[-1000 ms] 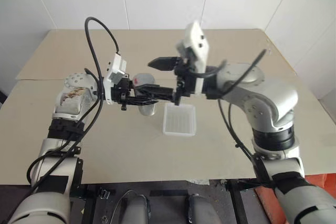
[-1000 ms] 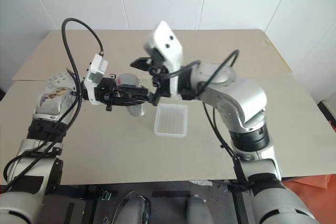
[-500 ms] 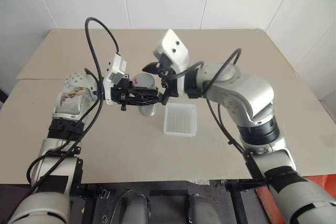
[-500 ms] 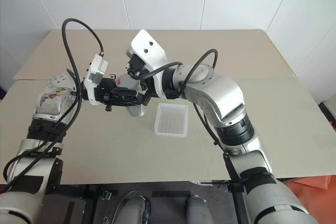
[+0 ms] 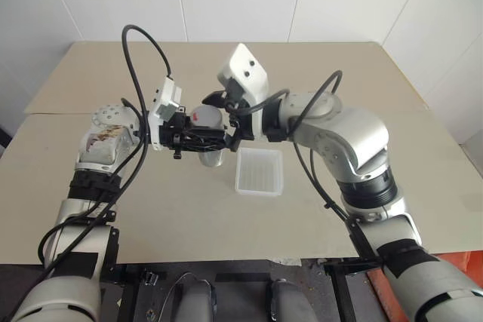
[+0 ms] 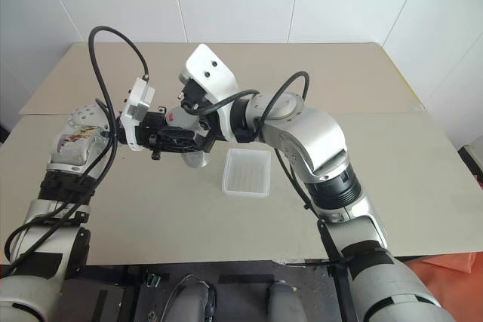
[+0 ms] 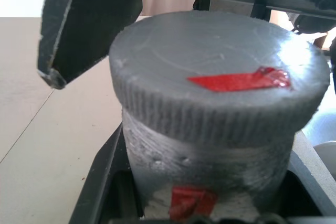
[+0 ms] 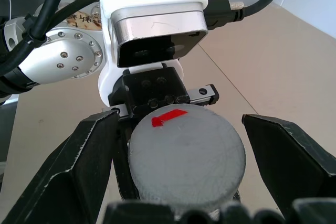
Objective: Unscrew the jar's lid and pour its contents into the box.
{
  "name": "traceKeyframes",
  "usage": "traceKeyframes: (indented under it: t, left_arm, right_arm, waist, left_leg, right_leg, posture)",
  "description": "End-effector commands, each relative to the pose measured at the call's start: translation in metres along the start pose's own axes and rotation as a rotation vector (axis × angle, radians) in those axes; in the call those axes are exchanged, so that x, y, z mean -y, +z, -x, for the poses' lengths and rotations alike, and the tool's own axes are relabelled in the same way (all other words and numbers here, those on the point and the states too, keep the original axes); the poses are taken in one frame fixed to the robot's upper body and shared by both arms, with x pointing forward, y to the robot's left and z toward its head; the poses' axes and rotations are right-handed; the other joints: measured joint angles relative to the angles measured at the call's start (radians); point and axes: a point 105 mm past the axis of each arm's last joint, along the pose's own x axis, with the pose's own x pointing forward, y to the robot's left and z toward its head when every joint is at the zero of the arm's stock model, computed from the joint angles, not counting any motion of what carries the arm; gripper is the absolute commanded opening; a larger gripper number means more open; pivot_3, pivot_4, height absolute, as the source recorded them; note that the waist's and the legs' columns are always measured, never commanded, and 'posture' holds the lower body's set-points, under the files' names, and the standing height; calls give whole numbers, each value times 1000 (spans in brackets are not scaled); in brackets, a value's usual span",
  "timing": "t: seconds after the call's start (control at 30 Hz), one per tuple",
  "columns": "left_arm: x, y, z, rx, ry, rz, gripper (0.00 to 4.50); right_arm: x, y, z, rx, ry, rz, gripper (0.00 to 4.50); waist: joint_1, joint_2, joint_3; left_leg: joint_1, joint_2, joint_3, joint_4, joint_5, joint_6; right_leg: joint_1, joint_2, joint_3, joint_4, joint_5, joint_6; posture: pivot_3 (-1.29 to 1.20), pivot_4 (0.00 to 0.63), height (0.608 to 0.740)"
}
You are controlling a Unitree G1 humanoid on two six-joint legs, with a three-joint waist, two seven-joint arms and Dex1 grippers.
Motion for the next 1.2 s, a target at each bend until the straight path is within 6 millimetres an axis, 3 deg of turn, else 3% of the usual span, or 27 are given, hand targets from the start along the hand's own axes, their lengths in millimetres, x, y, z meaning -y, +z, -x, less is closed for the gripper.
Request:
traceKeyframes:
  t: [0.03, 0.43, 0.53, 0.63, 0.87, 1.07, 1.2]
  left_arm:
    - [1, 12, 2, 7, -11, -55, 1948]
    - [2, 12, 3, 1, -15, -52, 1948]
    - [2, 12, 4, -2, -13, -53, 1948]
    - [2, 11, 4, -4, -14, -52, 1948]
    - [3, 11, 5, -10, -14, -57, 1948]
    - [10, 1, 4, -27, -36, -55, 1948]
    - [14, -5, 4, -30, -45, -53, 1948]
  right_arm:
    - [0, 20, 4, 73, -9, 53, 4410]
    - [-1, 20, 3, 79, 0, 48, 4410]
    - [1, 20, 2, 82, -5, 43, 3838]
    - [2, 20, 3, 85, -11, 42, 2853]
    - [7, 22, 5, 92, -25, 21, 2755]
    - [33, 47, 35, 188, -24, -111, 2755]
    - [46, 54, 59, 217, -26, -172, 2755]
  waist:
    - [0, 0, 0]
    - [0, 0, 0]
    - [0, 0, 0]
    - [0, 0, 0]
    - [0, 0, 0]
    - [1, 0, 0]
    - [6, 0, 0]
  left_leg:
    - [0, 0, 0, 0, 0, 0]
    - [0, 0, 0, 0, 0, 0]
    - [0, 0, 0, 0, 0, 0]
    - [0, 0, 0, 0, 0, 0]
    - [0, 0, 0, 0, 0, 0]
    - [0, 0, 0, 0, 0, 0]
    - [0, 0, 0, -1, 0, 0]
  right_leg:
    - [0, 0, 0, 0, 0, 0]
    - [0, 0, 0, 0, 0, 0]
    - [0, 0, 0, 0, 0, 0]
    - [0, 0, 0, 0, 0, 0]
    - [0, 0, 0, 0, 0, 0]
    - [0, 0, 0, 0, 0, 0]
    - [0, 0, 0, -1, 0, 0]
  posture:
    - [0, 150, 740]
    - [0, 150, 740]
    - [0, 150, 740]
    - [0, 150, 740]
    - [0, 150, 740]
    - [0, 150, 740]
    - [0, 150, 740]
